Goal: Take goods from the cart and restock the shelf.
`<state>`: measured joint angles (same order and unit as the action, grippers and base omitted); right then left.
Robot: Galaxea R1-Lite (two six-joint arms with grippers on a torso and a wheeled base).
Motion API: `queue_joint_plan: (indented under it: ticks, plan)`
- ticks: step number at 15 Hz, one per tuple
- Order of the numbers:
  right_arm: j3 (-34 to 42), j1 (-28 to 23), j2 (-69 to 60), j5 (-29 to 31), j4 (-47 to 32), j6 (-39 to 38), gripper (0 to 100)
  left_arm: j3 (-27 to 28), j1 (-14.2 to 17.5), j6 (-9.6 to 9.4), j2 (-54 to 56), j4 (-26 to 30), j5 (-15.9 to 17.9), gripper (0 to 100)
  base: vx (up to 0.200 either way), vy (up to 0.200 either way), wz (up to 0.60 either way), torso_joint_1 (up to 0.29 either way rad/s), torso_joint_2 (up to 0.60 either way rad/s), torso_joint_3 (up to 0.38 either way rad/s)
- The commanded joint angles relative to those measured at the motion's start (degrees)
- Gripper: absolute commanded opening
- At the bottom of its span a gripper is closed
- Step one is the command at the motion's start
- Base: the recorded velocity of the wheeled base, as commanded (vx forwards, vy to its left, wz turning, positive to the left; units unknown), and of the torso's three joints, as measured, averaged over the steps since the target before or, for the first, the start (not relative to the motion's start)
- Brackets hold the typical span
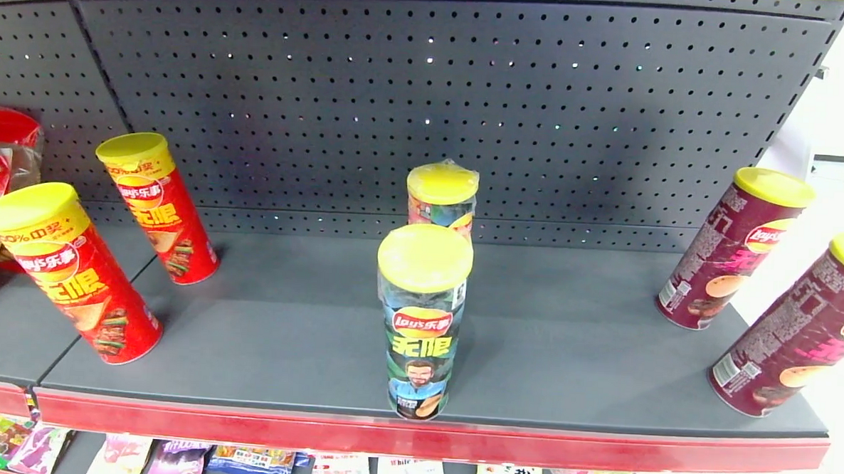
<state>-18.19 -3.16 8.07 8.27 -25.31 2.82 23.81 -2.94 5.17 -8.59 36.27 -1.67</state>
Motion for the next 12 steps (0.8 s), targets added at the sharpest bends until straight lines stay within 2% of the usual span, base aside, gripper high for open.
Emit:
queue_joint_plan:
  ticks: [1,2,3,4,5,6,7,8,10,11,12]
  plan:
    - [3.16,-0.80,-2.62,-3.26,2.54,-0.09,100,-3.15,2.67,0.54,3.23,-0.23,2.29,100,0.000,0.000,0.00,0.000,0.00,0.000]
    - [5.71,-0.89,-2.62,-7.12,5.53,-0.09,100,-5.61,2.06,-0.95,7.19,-1.29,7.03,100,0.000,0.000,0.00,0.000,0.00,0.000]
    - [8.70,-0.89,-2.62,-8.09,10.10,0.17,100,-7.20,3.11,-2.44,8.59,-4.27,12.74,100,0.000,0.000,0.00,0.000,0.00,0.000]
    - [13.79,-0.80,-2.53,-8.53,18.28,0.26,100,-9.13,3.11,-3.59,8.59,-9.99,16.79,100,0.000,0.000,0.00,0.000,0.00,0.000]
    - [18.19,-0.71,-2.62,-10.46,26.27,-0.18,100,-12.91,3.11,-6.05,8.59,-16.76,17.84,100,0.000,0.000,0.00,0.000,0.00,0.000]
    - [18.19,-0.80,-2.62,-10.81,26.27,-0.36,100,-14.76,3.11,-7.37,8.59,-19.92,17.84,100,0.000,0.000,0.00,0.000,0.00,0.000]
    - [18.19,-0.80,-2.53,-10.37,25.40,-1.32,100,-17.83,3.11,-9.12,8.59,-26.51,15.47,100,0.000,0.000,0.00,0.000,0.00,0.000]
    - [18.10,-0.71,-2.53,-10.29,25.40,-1.41,100,-18.80,3.11,-9.65,8.59,-28.44,9.93,100,0.000,0.000,0.00,0.000,0.00,0.000]
    - [18.19,-0.80,-2.53,-10.29,25.40,-1.32,100,-19.24,3.11,-8.77,8.59,-29.41,-0.62,100,0.000,0.000,0.00,0.000,0.00,0.000]
    - [18.19,-0.80,-2.53,-10.29,25.40,-1.41,100,-19.24,3.11,-8.16,8.59,-29.41,-1.85,100,0.000,0.000,0.00,0.000,0.00,0.000]
    - [18.19,-0.80,-2.53,-10.29,25.40,-1.41,100,-19.24,3.11,-7.72,8.59,-29.41,-5.62,100,0.000,0.000,0.00,0.000,0.00,0.000]
